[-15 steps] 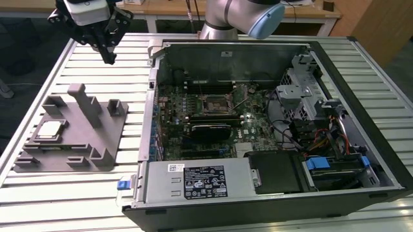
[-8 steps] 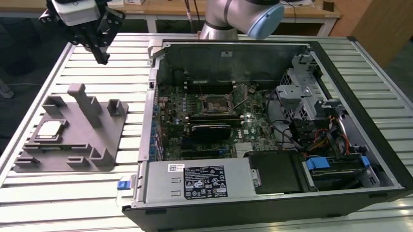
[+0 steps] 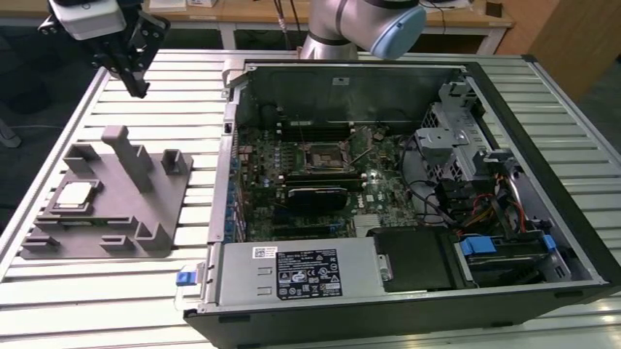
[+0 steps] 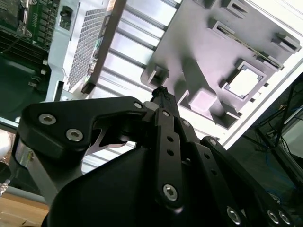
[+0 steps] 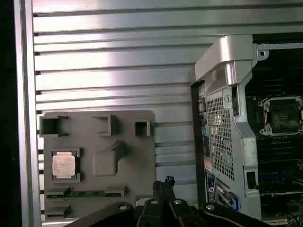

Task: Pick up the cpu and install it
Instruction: 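Reach for the cpu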

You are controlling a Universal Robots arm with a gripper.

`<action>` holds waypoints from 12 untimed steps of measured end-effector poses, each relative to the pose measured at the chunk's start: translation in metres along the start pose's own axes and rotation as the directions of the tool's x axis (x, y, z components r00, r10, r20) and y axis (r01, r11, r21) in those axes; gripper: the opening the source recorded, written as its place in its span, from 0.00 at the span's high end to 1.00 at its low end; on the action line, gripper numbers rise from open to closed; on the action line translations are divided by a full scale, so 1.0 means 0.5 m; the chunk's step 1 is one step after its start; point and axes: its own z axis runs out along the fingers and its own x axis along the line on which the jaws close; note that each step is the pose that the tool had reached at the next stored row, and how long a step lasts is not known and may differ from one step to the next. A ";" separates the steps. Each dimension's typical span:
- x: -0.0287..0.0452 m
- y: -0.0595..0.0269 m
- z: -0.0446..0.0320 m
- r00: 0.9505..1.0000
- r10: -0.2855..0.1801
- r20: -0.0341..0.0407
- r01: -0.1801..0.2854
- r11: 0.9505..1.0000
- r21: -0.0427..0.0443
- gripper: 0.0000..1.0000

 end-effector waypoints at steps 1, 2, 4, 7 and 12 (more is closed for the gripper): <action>0.005 0.000 0.001 1.000 0.000 0.000 0.000 1.000 0.000 0.89; 0.010 -0.001 0.001 1.000 0.000 0.000 0.000 1.000 0.000 0.89; 0.019 -0.002 0.004 1.000 0.000 0.000 0.000 1.000 0.000 0.89; 0.033 -0.003 0.008 1.000 0.000 0.000 0.000 1.000 0.000 0.89; 0.054 -0.005 0.017 1.000 0.000 0.000 0.000 1.000 0.000 0.89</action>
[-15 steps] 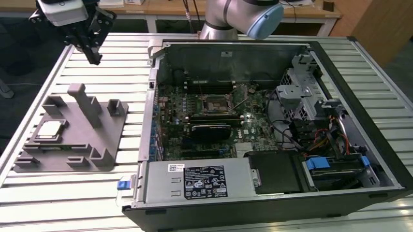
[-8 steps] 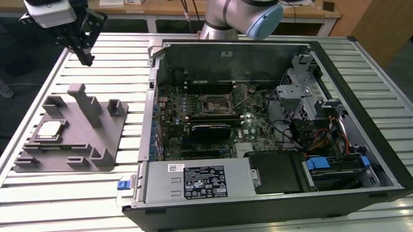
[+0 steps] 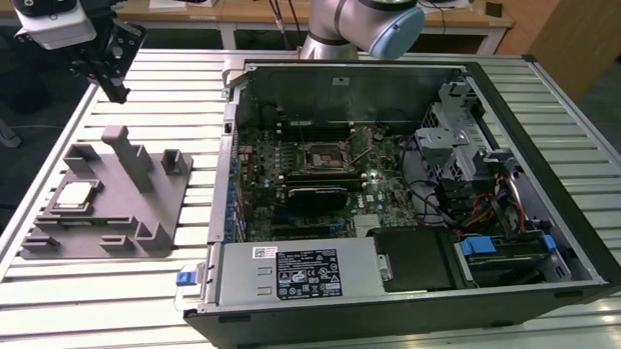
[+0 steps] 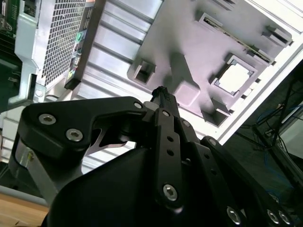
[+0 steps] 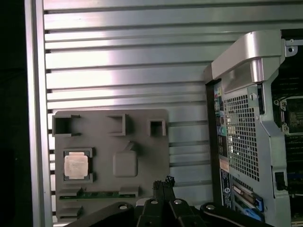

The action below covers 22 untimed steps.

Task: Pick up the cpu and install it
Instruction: 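Reach for the cpu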

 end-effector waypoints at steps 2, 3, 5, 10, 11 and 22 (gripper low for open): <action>0.008 -0.001 0.004 1.000 0.000 0.000 0.000 1.000 0.000 0.89; 0.011 -0.001 0.006 1.000 0.000 0.000 0.000 1.000 0.000 0.89; 0.019 -0.002 0.010 1.000 0.000 0.000 0.000 1.000 0.000 0.89; 0.036 -0.004 0.019 1.000 0.000 0.000 0.000 1.000 0.000 0.89; 0.039 -0.004 0.021 1.000 0.000 0.000 0.000 1.000 0.000 0.89; 0.075 -0.011 0.040 1.000 0.000 0.000 0.000 1.000 0.000 0.89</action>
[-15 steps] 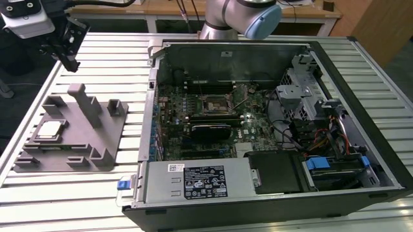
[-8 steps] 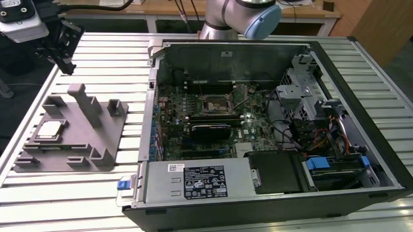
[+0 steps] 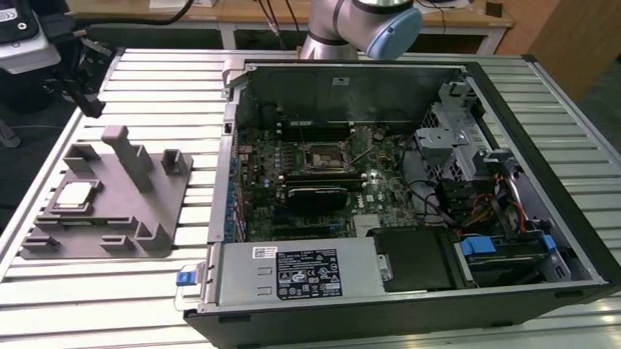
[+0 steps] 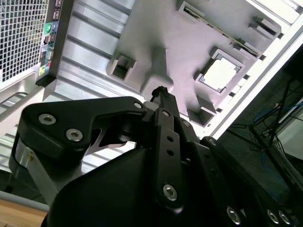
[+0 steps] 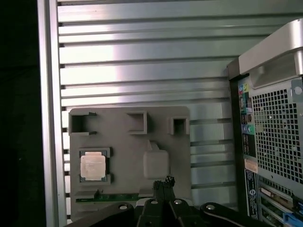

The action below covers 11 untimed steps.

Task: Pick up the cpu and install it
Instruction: 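Reach for the cpu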

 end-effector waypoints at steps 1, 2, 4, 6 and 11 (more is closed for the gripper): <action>0.003 -0.001 0.002 1.000 0.000 0.000 0.000 1.000 0.000 0.89; 0.006 -0.001 0.003 1.000 0.000 0.000 0.000 1.000 0.000 0.89; 0.013 -0.003 0.007 1.000 0.000 0.000 0.000 1.000 0.000 0.89; 0.019 -0.004 0.010 1.000 0.000 0.000 0.000 1.000 0.000 0.89; 0.033 -0.007 0.017 1.000 0.000 0.000 0.000 1.000 0.000 0.89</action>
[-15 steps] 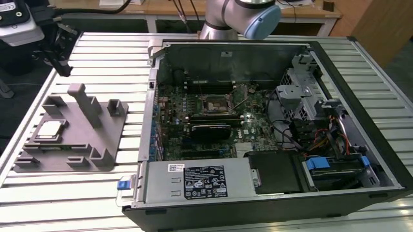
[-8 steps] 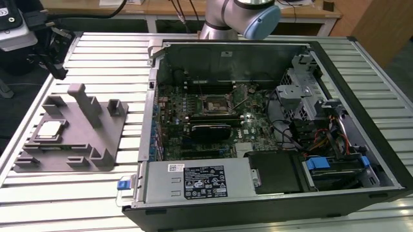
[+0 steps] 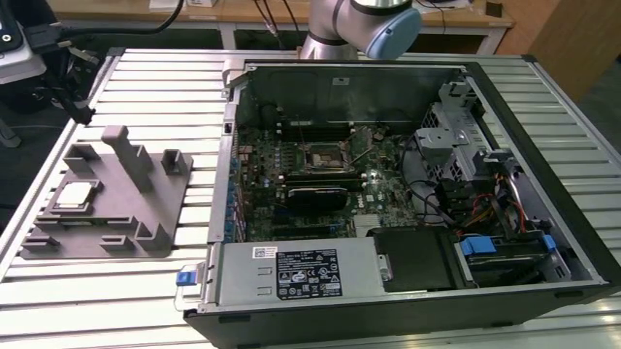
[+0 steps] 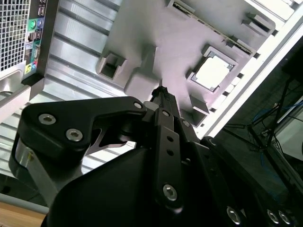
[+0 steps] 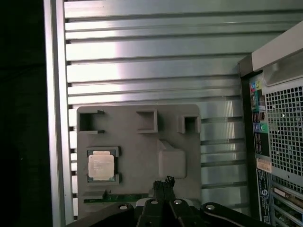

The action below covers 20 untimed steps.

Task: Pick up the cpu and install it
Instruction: 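Reach for the cpu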

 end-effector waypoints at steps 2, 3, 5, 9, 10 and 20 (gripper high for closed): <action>0.005 -0.001 0.003 1.000 0.000 0.000 0.000 1.000 0.000 0.89; 0.008 -0.001 0.004 1.000 0.000 0.000 0.000 1.000 0.000 0.89; 0.013 -0.002 0.007 1.000 0.000 0.000 0.000 1.000 0.000 0.89; 0.025 -0.004 0.012 1.000 0.000 0.000 0.000 1.000 0.000 0.89; 0.027 -0.004 0.014 1.000 0.000 0.000 0.000 1.000 0.000 0.89; 0.052 -0.008 0.028 1.000 0.000 0.000 0.000 1.000 0.000 0.89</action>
